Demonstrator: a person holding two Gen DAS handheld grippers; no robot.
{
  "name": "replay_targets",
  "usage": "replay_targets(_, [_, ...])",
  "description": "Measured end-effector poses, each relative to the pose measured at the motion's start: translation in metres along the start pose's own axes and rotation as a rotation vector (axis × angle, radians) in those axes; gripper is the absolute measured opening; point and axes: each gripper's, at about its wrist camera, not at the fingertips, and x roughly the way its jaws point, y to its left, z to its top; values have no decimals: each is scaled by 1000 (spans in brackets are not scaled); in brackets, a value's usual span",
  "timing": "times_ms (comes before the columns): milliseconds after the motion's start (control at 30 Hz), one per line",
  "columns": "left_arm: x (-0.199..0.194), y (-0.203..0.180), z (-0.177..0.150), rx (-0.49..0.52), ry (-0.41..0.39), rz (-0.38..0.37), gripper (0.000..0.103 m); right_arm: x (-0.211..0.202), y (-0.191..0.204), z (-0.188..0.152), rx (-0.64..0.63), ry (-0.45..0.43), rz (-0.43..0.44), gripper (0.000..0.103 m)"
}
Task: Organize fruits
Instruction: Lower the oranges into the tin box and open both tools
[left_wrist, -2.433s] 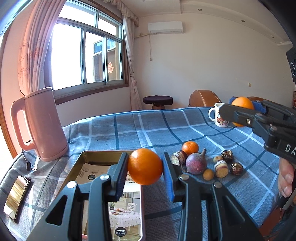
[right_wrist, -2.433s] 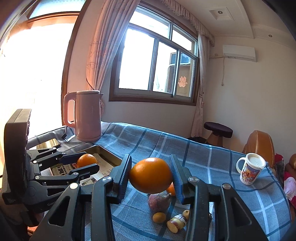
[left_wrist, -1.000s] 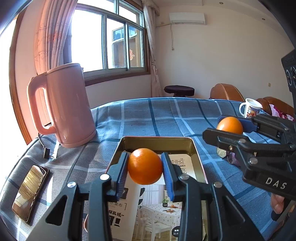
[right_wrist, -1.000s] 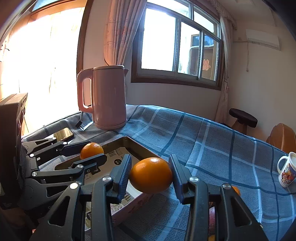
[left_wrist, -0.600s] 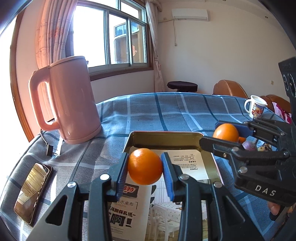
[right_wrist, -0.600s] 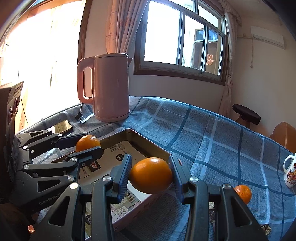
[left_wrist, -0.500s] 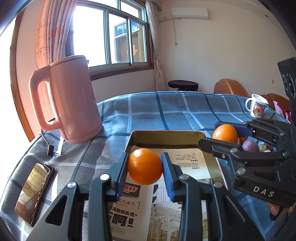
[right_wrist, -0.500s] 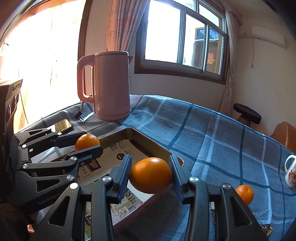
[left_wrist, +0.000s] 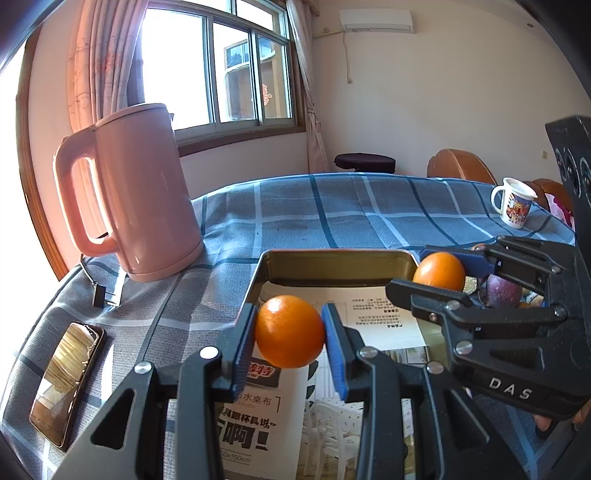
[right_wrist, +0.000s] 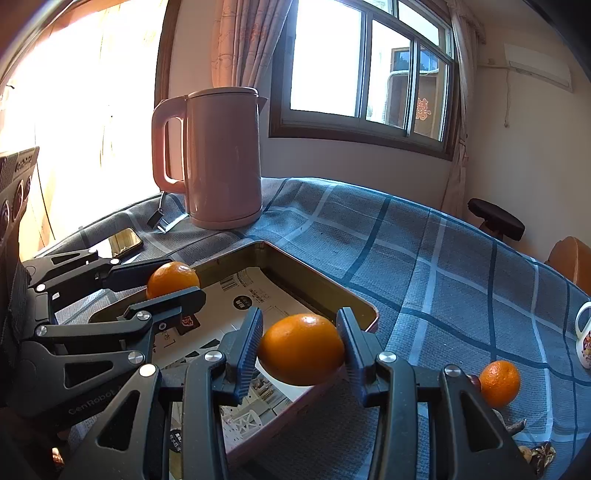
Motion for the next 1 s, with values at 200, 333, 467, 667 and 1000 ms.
replay_targets(200, [3,0,0,1,15,1,37,5,2,-3,-5,17,3,44])
replay_targets(333, [6,0,0,0,32,-2,37,11,3,-5,-6,35,3,44])
replay_targets(467, [7,-1,0,5,40,1,37,14,3,-7,-6,48,5,44])
replay_targets(667, [7,-1,0,4,40,9,38,20,4,-7,-8,78,11,44])
replay_targets(1000, [-7,3,0,-27,-28,31,58,11,3,-9,-8,54,-36,54])
